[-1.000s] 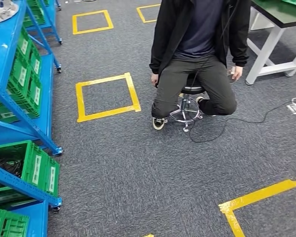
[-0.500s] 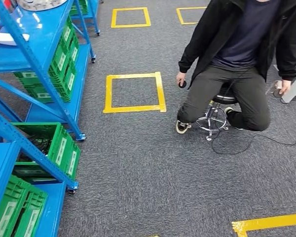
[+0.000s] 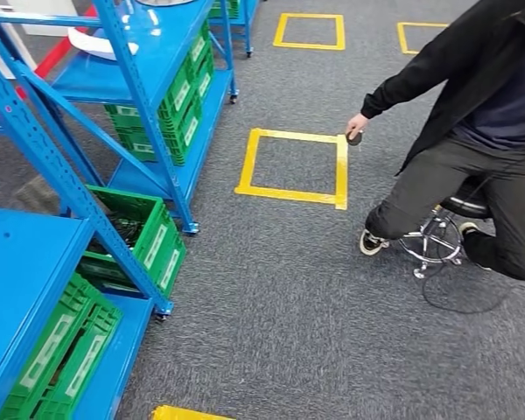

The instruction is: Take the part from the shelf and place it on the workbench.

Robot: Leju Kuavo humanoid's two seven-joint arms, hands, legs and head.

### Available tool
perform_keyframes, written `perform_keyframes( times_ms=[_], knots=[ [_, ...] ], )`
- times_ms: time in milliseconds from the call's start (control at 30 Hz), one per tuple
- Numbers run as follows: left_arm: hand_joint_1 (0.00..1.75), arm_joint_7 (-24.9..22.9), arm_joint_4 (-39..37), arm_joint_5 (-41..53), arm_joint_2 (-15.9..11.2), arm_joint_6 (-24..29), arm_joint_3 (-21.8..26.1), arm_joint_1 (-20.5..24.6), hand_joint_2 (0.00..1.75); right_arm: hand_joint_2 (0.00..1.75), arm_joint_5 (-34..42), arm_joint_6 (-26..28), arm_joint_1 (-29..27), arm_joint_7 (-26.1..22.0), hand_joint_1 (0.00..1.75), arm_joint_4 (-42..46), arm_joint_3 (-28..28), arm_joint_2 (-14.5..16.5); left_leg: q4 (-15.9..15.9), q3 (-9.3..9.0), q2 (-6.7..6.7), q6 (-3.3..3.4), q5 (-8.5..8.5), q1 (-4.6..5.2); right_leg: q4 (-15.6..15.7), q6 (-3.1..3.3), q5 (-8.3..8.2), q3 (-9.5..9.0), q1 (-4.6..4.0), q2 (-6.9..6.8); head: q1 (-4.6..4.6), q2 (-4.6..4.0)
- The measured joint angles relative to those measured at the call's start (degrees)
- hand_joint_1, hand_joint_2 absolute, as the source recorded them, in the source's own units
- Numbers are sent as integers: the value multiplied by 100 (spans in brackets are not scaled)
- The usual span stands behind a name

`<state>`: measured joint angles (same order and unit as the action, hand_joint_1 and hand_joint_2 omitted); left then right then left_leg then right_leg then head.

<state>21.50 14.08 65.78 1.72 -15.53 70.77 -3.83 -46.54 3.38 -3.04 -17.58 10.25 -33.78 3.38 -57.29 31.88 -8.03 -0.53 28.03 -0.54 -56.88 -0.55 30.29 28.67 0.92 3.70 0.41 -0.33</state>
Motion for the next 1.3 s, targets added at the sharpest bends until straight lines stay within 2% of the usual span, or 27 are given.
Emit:
perform_keyframes(
  times_ms=[33,100,167,200,233,267,333,400,467,500,533,567,633,667,700,733,767,800,833,867,933,1000,1067,1133,1167,1233,1300],
  knots=[
    [0,51,0,50,11,3,10,-12,175,0,67,-25,-59,-120,0,27,-67,-148,-118,57,152,-24,81,7,43,34,-22,-27,6,-85,-17,0],
    [0,132,0,132,19,10,30,18,175,0,151,-68,-141,-346,0,92,-200,-394,-706,337,575,-61,410,17,92,79,-35,-55,-7,-265,-61,0],
    [0,188,0,194,24,14,57,68,175,0,182,-102,-201,-504,0,166,-332,-566,-1450,687,736,-89,711,2,92,90,-5,-38,-30,-468,-86,0],
    [0,205,0,220,28,15,71,77,175,0,187,-120,-224,-550,0,208,-394,-625,-1614,755,755,-94,730,-3,90,89,19,-37,-36,-566,-89,0],
    [0,216,0,241,32,15,82,69,175,0,194,-134,-243,-578,0,253,-453,-673,-1544,704,771,-93,643,-6,90,83,42,-42,-39,-654,-91,0],
    [0,222,0,257,31,16,91,58,175,0,202,-150,-257,-594,0,300,-506,-707,-1239,532,813,-87,473,-6,89,72,65,-69,-40,-731,-93,0],
    [0,235,0,278,22,15,102,53,175,0,209,-180,-283,-604,0,396,-604,-749,-425,74,1078,-37,159,19,84,18,118,-136,-54,-866,-95,0],
    [0,254,0,293,11,14,107,73,175,0,197,-214,-296,-603,0,478,-686,-773,-19,-149,1249,38,58,60,80,-53,164,-202,-68,-986,-88,0],
    [0,263,0,310,-1,13,121,79,175,0,166,-248,-287,-599,0,538,-753,-784,9,-142,1142,106,52,83,93,-112,183,-287,-60,-1097,-83,0],
    [0,263,0,320,-6,13,132,69,175,0,136,-261,-274,-594,0,564,-781,-786,39,-152,1081,140,34,77,82,-140,216,-309,-49,-1079,-79,0],
    [0,260,0,329,-10,12,142,63,175,0,98,-270,-261,-590,0,584,-802,-787,73,-168,1021,174,14,67,-10,-163,296,-287,-34,-970,-68,0],
    [0,257,0,347,-12,13,151,67,175,0,53,-275,-249,-581,0,597,-823,-788,106,-181,957,207,-5,52,-223,-186,428,-185,-22,-811,-50,0],
    [0,249,0,409,-14,24,161,96,175,0,-49,-282,-236,-565,0,594,-863,-788,123,-180,822,237,-16,43,-1008,-208,780,225,-4,-480,-8,0],
    [0,243,0,448,-15,38,166,108,175,0,-99,-285,-231,-558,0,581,-882,-788,122,-177,743,244,-14,45,-1403,-216,894,449,-3,-416,2,0],
    [0,235,0,477,-15,57,171,114,175,0,-144,-286,-224,-555,0,563,-894,-788,119,-183,661,246,-11,48,-1641,-219,903,612,-3,-388,6,0],
    [0,226,0,494,-15,77,175,114,175,0,-177,-286,-215,-554,0,544,-901,-787,113,-193,576,244,-6,49,-1643,-218,783,671,-2,-374,7,0],
    [0,219,0,505,-15,90,179,115,175,0,-198,-286,-204,-555,0,530,-904,-787,102,-206,490,237,5,47,-1418,-216,559,624,3,-351,7,0],
    [0,215,0,508,-15,99,181,118,175,0,-211,-284,-193,-556,0,521,-906,-787,85,-215,408,222,20,42,-1040,-214,288,501,13,-289,8,0],
    [0,215,0,513,-16,101,182,123,175,0,-226,-283,-181,-556,0,506,-908,-787,61,-214,331,198,39,43,-679,-211,96,371,27,-141,13,0],
    [0,214,0,520,-20,102,183,131,175,0,-239,-281,-170,-554,0,489,-911,-787,30,-192,255,170,56,43,-371,-203,-3,252,44,-5,17,0],
    [0,211,0,550,-29,103,184,143,175,0,-285,-279,-141,-537,0,444,-914,-787,-6,-117,121,98,51,30,-150,-161,12,151,49,151,17,0],
    [0,207,-2,596,-32,106,183,134,175,0,-352,-287,-105,-518,0,401,-914,-785,-21,-54,31,26,32,0,-113,-83,-2,124,37,27,11,0],
    [0,203,-4,623,-30,109,182,131,175,0,-410,-304,-74,-517,0,357,-913,-783,-251,62,254,-28,183,7,-71,0,-30,102,35,-130,-30,0],
    [0,200,-4,627,-36,109,181,166,175,0,-438,-318,-62,-519,0,318,-912,-782,-819,328,597,-61,496,23,-53,55,-27,84,21,-298,-89,0],
    [0,200,-4,626,-39,109,181,185,175,0,-443,-322,-61,-518,0,303,-912,-782,-1067,447,668,-70,615,22,-54,67,-21,81,12,-356,-105,0],
    [0,200,-4,627,-41,109,181,197,175,0,-450,-325,-61,-517,0,285,-911,-782,-1415,614,710,-78,737,18,-56,80,-8,75,3,-452,-108,0],
    [0,200,-4,654,-43,109,181,179,175,0,-469,-336,-34,-502,0,252,-911,-781,-1400,605,755,-78,580,12,-57,87,24,49,-7,-631,-109,0]
  ],
)
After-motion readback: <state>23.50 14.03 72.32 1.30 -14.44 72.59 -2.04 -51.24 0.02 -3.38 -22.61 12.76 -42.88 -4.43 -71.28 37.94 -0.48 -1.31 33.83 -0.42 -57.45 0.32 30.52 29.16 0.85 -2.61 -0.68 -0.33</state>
